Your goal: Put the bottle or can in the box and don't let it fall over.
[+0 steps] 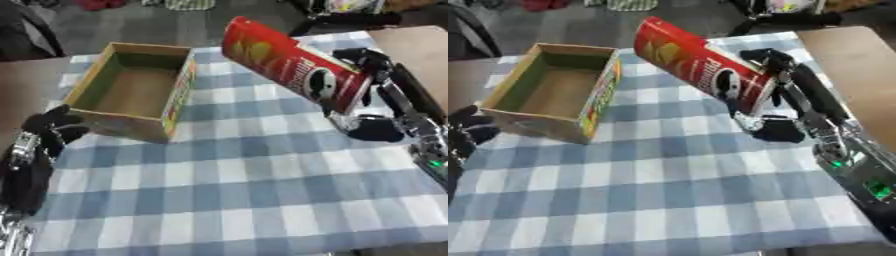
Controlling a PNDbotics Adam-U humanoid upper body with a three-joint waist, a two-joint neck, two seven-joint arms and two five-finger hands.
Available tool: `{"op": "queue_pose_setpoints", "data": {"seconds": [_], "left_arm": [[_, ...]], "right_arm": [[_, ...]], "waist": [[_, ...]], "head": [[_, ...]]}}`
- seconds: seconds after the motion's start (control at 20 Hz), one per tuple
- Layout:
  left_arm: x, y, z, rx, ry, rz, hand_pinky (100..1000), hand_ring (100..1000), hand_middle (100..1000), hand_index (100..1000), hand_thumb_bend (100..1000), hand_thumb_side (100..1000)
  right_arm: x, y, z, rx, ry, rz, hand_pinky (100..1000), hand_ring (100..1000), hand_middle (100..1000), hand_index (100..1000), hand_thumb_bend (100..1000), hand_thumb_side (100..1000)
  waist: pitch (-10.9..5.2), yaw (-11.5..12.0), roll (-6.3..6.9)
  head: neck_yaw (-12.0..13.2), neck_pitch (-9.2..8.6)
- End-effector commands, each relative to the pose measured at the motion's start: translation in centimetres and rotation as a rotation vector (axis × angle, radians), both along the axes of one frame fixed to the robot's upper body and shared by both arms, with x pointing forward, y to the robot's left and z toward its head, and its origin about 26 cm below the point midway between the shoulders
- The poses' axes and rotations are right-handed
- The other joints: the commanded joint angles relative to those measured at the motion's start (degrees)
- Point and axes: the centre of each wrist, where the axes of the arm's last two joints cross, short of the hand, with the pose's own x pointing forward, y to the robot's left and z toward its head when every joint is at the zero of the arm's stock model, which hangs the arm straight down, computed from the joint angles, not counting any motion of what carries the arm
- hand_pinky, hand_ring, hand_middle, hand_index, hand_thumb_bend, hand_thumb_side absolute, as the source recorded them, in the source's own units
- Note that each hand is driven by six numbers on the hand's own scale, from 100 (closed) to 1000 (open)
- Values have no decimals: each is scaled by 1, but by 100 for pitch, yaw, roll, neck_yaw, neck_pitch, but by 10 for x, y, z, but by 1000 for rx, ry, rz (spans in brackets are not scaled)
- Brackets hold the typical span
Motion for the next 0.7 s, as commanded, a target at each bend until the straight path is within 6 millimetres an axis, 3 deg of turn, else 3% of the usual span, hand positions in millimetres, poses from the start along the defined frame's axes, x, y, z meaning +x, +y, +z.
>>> {"op": "queue_pose_setpoints", "data": {"seconds": [0.05,0.2,0.7], "left_arm": [[3,-4,19,5,-64,-34,882,743,728,896,196,955],[7,-12,36,3,-116,-82,881,743,728,895,198,947],[9,-47,102,-31,-320,-283,876,742,726,894,203,924]], "right_arm": [[-6,-1,28,-43,-51,27,239,463,273,412,100,100],[-9,-2,36,-62,-57,35,245,467,281,417,100,100],[-1,-17,52,-96,-29,42,286,494,321,450,100,105]], "waist": [[52,140,-77],[131,494,-167],[412,2031,-513]], "head": [[-242,-194],[-544,-355],[-1881,-888]]}}
